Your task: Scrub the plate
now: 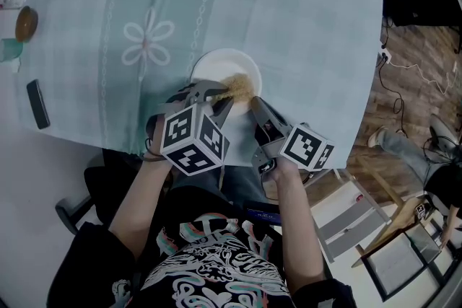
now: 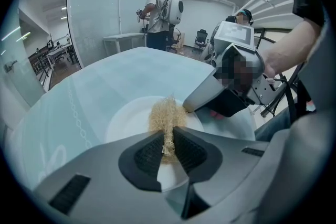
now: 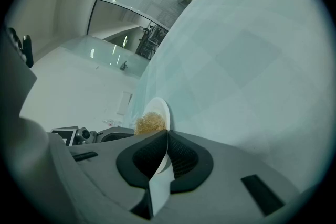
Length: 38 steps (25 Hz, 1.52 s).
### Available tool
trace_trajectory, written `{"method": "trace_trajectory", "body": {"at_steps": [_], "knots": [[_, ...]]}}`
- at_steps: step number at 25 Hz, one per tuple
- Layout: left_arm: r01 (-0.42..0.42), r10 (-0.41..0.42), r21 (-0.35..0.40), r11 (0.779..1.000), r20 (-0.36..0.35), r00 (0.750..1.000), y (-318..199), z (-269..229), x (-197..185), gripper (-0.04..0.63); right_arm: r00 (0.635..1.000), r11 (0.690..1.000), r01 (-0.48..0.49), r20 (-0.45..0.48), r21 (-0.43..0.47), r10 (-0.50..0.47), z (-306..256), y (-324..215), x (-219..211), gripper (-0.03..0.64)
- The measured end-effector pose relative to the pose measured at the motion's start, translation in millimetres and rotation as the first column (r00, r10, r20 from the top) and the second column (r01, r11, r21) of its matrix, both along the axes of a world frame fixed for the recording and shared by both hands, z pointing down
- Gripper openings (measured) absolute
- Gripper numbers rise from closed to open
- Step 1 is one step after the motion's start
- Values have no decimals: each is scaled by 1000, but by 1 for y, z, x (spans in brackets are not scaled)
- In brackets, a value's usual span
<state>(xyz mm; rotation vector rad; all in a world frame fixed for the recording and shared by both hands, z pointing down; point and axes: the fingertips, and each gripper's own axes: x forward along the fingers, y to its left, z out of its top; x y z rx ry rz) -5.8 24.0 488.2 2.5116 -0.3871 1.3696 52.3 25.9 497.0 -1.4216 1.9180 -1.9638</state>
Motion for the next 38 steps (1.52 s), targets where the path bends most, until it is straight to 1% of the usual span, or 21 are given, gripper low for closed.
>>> {"method": "trace_trajectory", "body": {"at_steps": [10,24,30,33,38], "knots": [[15,-17,60,998,31,999,-17,0,-6,74,1000,1000,2,2,3,-2,-1,0,1,-3],[7,-14,124,992,56,998,-22,-1,-8,74,1000,1000,5,5,6,-5,0,0,1,-3],[4,-18,167,986,80,997,-31,-2,-12,74,1000,1000,8,4,4,-8,0,0,0,-3],[0,-20,201,980,96,995,-39,-2,-15,74,1000,1000,9,4,4,-9,-1,0,0,-3],[13,-38,233,972,102,994,-49,-3,-20,74,1000,1000,11,5,3,-11,0,-1,-1,-3]]}}
